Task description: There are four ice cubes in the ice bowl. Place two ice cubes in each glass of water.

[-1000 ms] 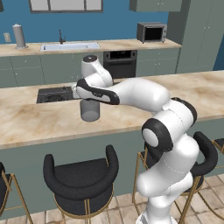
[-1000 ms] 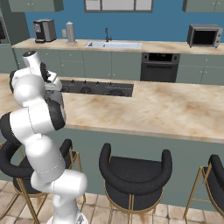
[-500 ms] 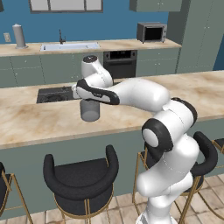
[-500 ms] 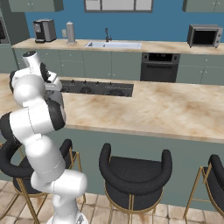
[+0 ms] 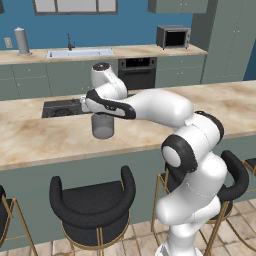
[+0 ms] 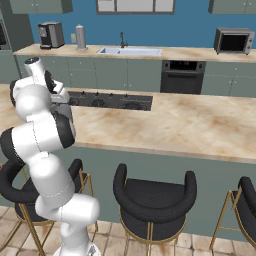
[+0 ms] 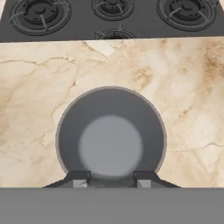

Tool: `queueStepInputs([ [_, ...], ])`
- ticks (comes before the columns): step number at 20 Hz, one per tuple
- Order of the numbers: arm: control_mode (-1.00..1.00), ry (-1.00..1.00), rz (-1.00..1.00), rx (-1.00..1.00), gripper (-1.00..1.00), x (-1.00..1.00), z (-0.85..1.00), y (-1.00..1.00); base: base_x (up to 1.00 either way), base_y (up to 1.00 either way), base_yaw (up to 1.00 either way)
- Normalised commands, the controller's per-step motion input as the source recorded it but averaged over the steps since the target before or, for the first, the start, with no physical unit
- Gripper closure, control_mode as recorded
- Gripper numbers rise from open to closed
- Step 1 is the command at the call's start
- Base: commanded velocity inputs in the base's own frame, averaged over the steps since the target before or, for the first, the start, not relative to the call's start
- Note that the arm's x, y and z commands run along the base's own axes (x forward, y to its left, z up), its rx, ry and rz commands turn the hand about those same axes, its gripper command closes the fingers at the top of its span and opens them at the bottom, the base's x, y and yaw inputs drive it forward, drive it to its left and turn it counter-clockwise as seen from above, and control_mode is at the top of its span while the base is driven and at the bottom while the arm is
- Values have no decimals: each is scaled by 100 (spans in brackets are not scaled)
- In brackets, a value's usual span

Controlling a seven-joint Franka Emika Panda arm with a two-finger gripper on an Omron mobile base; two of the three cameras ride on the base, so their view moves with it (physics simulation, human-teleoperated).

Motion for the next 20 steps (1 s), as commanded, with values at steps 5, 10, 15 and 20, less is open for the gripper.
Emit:
queueStepInputs([
  [5,-100,0,0,0,100,-2,1,0,0,0,0],
  [10,-100,-2,0,0,100,-25,0,-5,0,0,0],
  [15,-100,-11,0,0,100,1,0,4,0,0,0],
  [20,-100,-19,0,0,100,1,0,1,0,0,0],
])
